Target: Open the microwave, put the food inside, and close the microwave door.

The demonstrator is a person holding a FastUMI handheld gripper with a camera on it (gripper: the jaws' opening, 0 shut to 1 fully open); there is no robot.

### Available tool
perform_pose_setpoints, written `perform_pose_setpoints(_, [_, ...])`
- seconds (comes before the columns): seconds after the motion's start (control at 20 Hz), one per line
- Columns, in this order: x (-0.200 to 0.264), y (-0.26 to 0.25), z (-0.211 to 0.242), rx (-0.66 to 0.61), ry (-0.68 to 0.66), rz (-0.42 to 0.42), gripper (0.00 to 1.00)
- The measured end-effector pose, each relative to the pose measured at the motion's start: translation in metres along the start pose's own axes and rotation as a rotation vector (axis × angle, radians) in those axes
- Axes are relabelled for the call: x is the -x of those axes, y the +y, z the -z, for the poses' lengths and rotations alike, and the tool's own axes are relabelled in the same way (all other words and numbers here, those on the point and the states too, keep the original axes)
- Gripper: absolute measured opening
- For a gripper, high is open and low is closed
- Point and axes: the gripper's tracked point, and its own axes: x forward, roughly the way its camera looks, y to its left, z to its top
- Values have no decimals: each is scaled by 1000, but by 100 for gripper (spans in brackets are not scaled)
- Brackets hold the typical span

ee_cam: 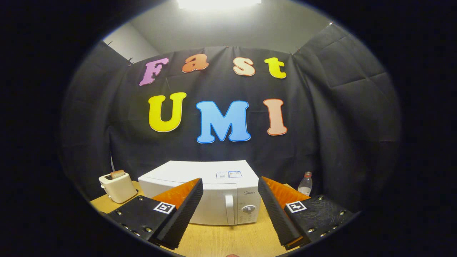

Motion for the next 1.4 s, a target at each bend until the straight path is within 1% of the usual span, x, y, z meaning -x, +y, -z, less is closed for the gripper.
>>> perform_pose_setpoints(0.35, [-49, -5, 50, -19, 88, -14, 97])
perform_pose_setpoints(0.5, [-66, -2, 72, -17, 132, -35, 97])
perform_pose_setpoints(0.75, [-90, -3, 102, -15, 179, -47, 98])
perform_pose_setpoints(1.0, [-108, -6, 140, 24, 255, -62, 98])
perform_pose_setpoints(1.05, [-111, -7, 146, 33, 273, -60, 96])
perform_pose_setpoints(1.15, [-113, -4, 156, 33, 297, -68, 95])
perform_pose_setpoints(1.2, [-115, -2, 160, 36, 309, -74, 93])
perform_pose_setpoints(1.25, [-118, -2, 166, 40, 317, -73, 93])
perform_pose_setpoints(1.3, [-118, -1, 170, 34, 328, -83, 84])
perform_pose_setpoints(1.4, [-118, 2, 174, 23, 346, -92, 83])
